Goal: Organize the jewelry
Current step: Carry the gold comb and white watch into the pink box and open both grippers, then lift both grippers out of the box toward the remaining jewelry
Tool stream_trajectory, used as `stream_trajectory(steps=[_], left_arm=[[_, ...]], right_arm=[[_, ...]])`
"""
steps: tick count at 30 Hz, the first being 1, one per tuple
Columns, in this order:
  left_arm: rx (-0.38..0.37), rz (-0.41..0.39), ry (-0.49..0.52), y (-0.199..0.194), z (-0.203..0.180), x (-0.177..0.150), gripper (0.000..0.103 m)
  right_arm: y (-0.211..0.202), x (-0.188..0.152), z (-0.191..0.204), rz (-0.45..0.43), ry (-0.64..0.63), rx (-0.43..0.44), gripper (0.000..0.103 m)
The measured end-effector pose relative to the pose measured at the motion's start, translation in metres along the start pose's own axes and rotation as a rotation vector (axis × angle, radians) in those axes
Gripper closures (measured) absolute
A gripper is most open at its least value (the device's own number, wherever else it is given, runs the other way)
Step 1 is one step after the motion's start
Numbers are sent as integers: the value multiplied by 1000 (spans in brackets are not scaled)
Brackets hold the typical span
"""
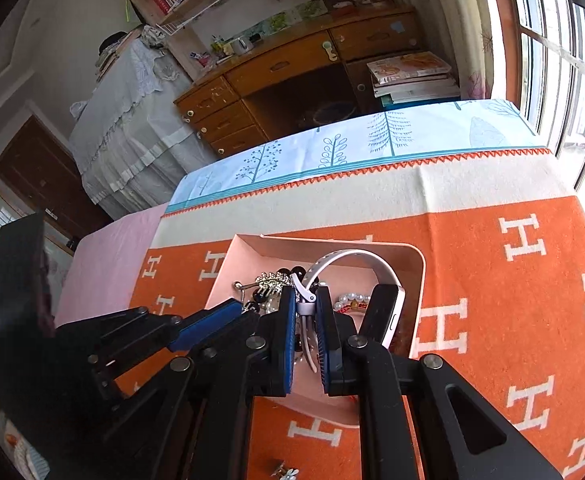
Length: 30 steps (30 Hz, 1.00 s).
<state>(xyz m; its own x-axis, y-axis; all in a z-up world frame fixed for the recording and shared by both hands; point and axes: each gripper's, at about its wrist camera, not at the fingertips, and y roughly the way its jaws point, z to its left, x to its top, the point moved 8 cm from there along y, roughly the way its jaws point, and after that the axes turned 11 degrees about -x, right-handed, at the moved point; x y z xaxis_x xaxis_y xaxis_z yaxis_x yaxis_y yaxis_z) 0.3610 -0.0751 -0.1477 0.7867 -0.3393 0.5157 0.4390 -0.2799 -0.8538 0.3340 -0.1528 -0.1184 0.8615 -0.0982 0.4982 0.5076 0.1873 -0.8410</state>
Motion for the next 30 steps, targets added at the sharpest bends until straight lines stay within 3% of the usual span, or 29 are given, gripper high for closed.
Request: stream_trajectory(steps=[4,8,12,18,21,25,30], left_arm=[[18,-26,-31,-15,9,-10,95],[24,-51,-20,-29,9,-26,95],[49,-71,18,-45,5,-43,95],[4,-51,-48,-65,5,-69,95],[38,-82,-78,-81,10,-79,95],[27,-131,-155,-104,20,-93,95],[87,-182,-200,-134,31,-112,95]], right_arm=[[29,-2,-1,55,-13,-40,87],[41,-7,0,65,-11,-31,70],[29,-14,5,34,-24,-22,69],[4,-30,10,10,-46,1,69],[-14,-41,13,-19,-56,18,69],[-40,-60,10,-45,-57,51,69],[-76,-80,-7,-93,-17,76,69]])
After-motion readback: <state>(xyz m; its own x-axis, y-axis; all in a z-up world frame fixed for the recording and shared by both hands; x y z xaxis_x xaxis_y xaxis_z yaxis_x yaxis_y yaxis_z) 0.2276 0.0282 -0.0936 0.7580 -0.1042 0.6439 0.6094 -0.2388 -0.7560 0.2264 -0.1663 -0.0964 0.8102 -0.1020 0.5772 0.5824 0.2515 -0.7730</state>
